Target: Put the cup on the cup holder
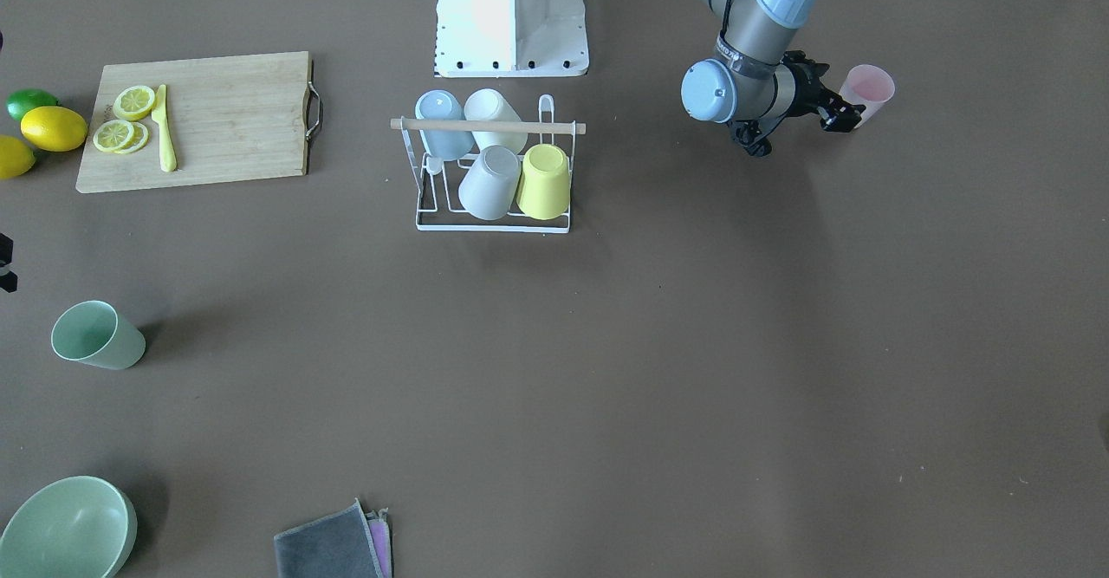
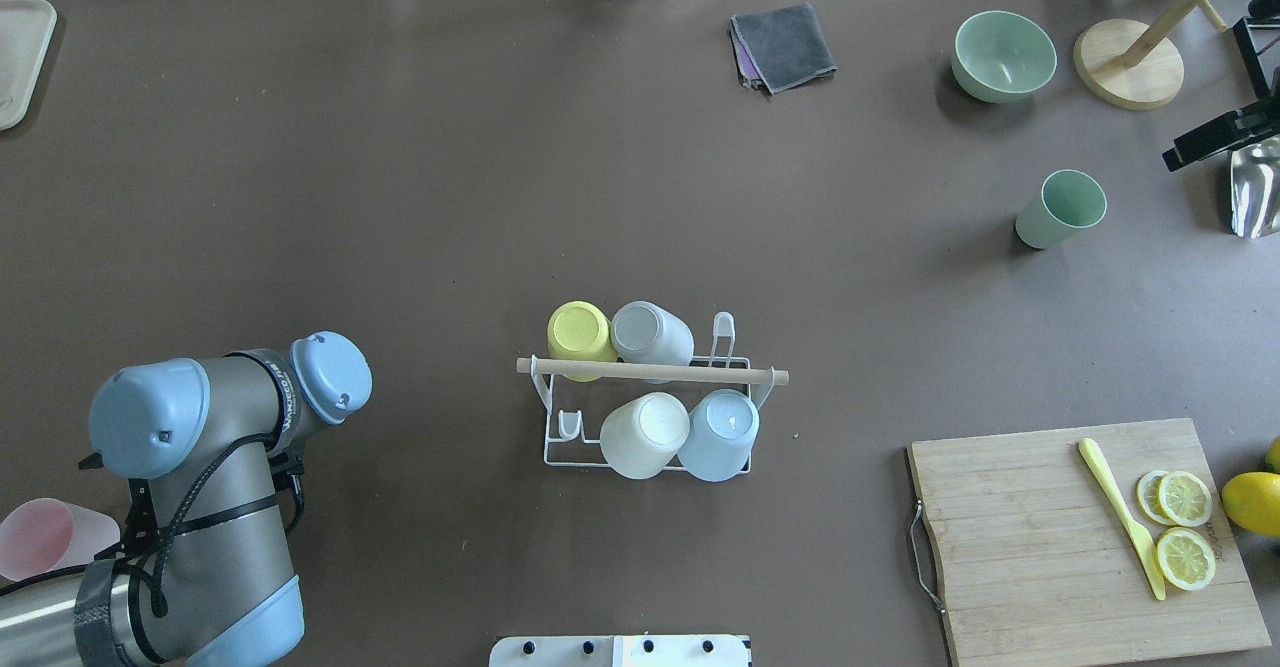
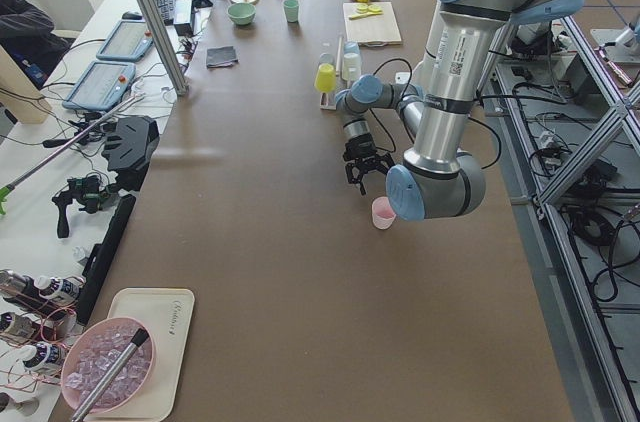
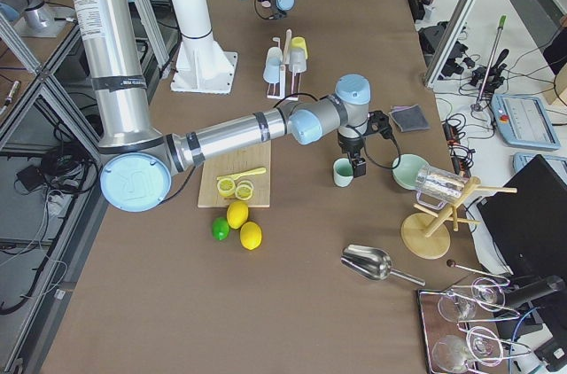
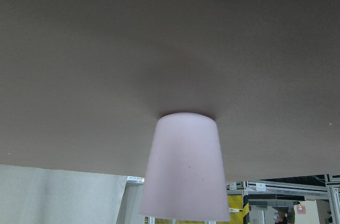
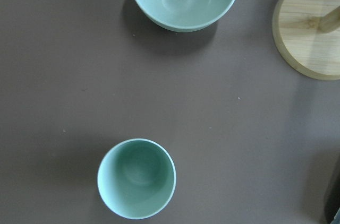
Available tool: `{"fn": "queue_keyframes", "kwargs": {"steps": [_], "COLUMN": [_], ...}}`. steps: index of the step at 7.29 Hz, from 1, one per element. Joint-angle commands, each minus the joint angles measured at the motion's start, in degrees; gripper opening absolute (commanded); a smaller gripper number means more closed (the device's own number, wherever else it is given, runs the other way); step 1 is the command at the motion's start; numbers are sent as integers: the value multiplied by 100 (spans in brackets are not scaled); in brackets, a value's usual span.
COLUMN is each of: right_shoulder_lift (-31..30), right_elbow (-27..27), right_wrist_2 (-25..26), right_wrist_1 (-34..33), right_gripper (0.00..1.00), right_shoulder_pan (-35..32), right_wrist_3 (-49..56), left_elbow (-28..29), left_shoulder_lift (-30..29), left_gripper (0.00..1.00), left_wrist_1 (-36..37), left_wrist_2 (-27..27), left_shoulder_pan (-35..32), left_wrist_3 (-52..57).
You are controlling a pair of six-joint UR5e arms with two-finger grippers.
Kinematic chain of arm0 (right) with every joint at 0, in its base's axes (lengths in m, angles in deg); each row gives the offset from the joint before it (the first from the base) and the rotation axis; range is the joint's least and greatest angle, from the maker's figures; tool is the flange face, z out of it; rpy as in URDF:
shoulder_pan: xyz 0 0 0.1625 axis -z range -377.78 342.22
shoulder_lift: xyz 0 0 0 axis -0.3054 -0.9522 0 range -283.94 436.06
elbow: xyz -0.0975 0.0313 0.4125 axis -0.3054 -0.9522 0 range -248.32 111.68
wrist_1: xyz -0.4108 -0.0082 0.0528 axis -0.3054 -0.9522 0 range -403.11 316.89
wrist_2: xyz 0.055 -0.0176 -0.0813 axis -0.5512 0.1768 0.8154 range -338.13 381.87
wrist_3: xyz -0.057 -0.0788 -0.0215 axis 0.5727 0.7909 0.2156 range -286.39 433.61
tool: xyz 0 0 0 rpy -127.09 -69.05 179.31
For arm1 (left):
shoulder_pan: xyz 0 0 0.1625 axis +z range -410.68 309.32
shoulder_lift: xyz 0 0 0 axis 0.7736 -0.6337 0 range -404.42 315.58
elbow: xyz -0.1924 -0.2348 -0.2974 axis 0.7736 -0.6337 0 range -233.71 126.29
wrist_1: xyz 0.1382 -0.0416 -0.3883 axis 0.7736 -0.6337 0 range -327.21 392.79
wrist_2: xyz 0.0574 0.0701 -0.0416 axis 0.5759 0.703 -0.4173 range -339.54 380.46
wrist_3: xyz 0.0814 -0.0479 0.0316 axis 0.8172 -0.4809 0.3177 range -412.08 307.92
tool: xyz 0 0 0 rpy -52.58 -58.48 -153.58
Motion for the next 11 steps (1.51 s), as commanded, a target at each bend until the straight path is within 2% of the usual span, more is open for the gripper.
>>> {"fn": "queue_keyframes", "kwargs": {"steps": [1, 3, 4, 5, 7, 9, 11], "right_shoulder_lift": [652, 812, 917, 970, 1329, 1340, 1584], "right_elbow": [28, 89, 81, 90, 90, -24, -225], "right_wrist_2": [106, 272, 647, 807, 1421, 1468, 2063], "right_wrist_1": [-1065, -1645, -1901, -2112, -2936, -3185, -3764], "right_gripper": [100, 100, 100, 100, 100, 100, 100], "right_shoulder_pan": [287, 472, 751, 902, 1105, 1341, 1544], "right_wrist_3": [130, 1137, 1516, 2033, 3219, 3515, 3559], "left_elbow": [6, 84, 93, 137, 304, 305, 287], "left_shoulder_lift": [165, 261, 340, 436, 516, 551, 709], "left_gripper": [98, 98, 98, 98, 98, 98, 98], "left_wrist_1": [-214, -354, -425, -548, -829, -856, -1013], "left_wrist_2": [28, 29, 37, 37, 37, 37, 29], "left_shoulder_pan": [42, 68, 68, 68, 121, 121, 121], "left_wrist_3": [-7, -7, -7, -7, -8, -16, -16]}}
